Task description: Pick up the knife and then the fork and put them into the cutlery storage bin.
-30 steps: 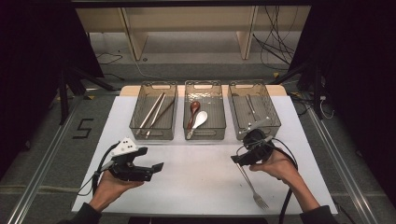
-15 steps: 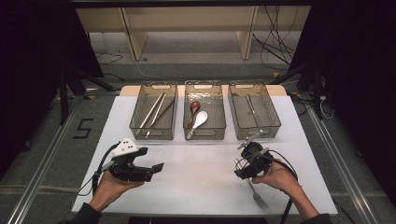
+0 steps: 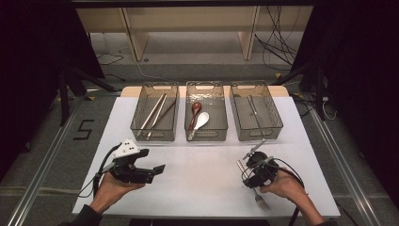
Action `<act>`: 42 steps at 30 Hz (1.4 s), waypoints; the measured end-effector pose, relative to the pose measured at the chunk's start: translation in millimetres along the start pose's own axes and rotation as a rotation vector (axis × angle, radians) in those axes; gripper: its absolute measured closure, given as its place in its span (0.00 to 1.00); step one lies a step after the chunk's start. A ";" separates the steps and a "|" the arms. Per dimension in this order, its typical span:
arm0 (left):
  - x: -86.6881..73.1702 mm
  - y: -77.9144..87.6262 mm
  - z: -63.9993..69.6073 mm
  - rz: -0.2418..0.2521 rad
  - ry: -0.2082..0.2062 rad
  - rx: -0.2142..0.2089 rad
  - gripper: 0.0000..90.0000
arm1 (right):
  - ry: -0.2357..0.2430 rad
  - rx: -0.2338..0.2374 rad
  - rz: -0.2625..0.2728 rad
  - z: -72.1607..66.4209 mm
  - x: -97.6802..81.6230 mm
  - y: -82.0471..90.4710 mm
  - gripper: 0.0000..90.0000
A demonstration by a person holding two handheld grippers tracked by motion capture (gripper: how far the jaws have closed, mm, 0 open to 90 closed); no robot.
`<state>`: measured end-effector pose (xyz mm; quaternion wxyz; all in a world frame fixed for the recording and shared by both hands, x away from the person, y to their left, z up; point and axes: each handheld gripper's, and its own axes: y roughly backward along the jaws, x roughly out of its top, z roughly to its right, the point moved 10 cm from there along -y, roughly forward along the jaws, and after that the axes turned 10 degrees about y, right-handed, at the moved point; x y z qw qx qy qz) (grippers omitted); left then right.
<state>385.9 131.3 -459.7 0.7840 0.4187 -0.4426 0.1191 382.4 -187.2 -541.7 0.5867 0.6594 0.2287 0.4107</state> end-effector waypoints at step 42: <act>-1.3 -0.8 0.4 -0.007 -0.007 0.002 0.17 | 0.087 0.009 -0.093 -1.5 -13.7 -7.3 0.93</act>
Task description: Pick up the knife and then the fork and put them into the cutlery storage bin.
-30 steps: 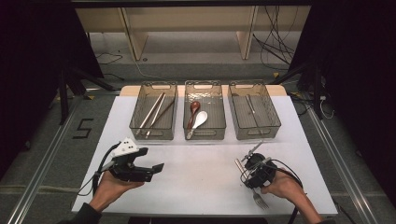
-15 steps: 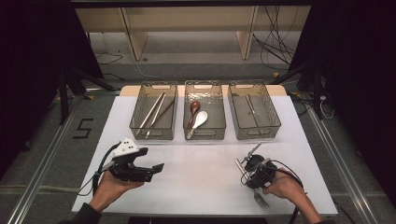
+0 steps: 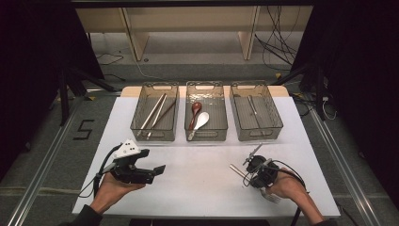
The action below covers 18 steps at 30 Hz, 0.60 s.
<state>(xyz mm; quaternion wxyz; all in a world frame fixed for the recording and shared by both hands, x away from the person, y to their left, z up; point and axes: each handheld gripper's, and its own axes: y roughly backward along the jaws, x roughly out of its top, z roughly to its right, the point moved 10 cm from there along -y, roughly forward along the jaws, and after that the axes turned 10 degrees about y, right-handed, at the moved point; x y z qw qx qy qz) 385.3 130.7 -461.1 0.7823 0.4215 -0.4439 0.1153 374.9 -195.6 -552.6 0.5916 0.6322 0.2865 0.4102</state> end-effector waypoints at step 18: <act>0.2 0.4 -0.5 0.001 0.000 0.001 0.17 | -0.008 -0.010 0.053 4.7 3.0 11.2 0.94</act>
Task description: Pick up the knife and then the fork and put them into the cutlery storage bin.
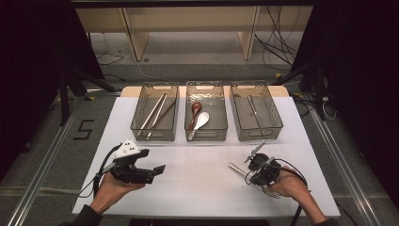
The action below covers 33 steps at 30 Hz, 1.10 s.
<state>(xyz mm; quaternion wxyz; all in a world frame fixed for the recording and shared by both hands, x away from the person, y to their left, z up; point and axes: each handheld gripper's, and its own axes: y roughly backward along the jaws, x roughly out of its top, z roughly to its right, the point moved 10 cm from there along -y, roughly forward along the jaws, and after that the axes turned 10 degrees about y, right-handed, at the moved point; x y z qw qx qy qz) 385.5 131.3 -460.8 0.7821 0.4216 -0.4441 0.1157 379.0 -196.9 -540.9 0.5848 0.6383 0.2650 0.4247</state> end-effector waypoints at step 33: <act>1.5 1.2 -2.2 0.013 0.013 0.007 0.17 | -0.085 -0.024 0.168 32.0 16.5 36.0 0.94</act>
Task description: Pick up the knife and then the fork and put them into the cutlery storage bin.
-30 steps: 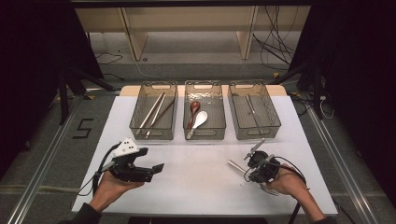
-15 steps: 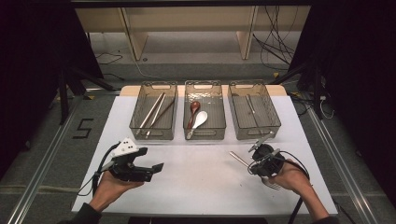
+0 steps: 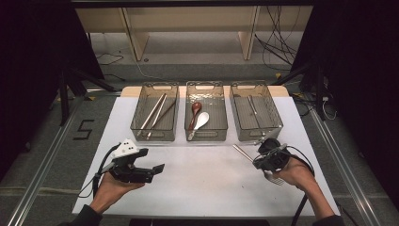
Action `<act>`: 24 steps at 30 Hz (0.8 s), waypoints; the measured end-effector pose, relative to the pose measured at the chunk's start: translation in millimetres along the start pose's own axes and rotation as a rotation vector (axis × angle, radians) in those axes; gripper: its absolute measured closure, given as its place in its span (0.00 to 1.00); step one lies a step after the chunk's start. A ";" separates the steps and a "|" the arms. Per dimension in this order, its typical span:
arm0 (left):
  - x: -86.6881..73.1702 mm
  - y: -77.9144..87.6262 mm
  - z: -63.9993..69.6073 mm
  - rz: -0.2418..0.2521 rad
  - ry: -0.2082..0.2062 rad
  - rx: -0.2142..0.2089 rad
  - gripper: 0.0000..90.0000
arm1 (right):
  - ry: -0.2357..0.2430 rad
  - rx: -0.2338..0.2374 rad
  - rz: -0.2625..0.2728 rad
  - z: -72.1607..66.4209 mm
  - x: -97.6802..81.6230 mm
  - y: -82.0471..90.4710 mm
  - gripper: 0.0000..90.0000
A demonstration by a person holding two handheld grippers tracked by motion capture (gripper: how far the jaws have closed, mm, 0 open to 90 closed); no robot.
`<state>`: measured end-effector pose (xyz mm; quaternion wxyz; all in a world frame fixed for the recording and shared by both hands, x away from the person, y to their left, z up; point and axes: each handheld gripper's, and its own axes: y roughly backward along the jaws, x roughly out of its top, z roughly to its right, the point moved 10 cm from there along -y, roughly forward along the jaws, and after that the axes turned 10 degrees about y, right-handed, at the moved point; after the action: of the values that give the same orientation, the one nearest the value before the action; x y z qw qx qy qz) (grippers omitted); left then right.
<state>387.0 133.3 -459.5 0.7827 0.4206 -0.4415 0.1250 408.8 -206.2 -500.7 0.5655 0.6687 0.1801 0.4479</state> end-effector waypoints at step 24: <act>0.3 0.3 -1.1 0.001 -0.001 0.003 0.17 | -0.038 -0.044 0.098 26.9 27.0 25.7 0.94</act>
<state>387.7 134.3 -459.4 0.7818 0.4218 -0.4417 0.1258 438.0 -209.6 -465.3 0.5607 0.6726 0.1267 0.4660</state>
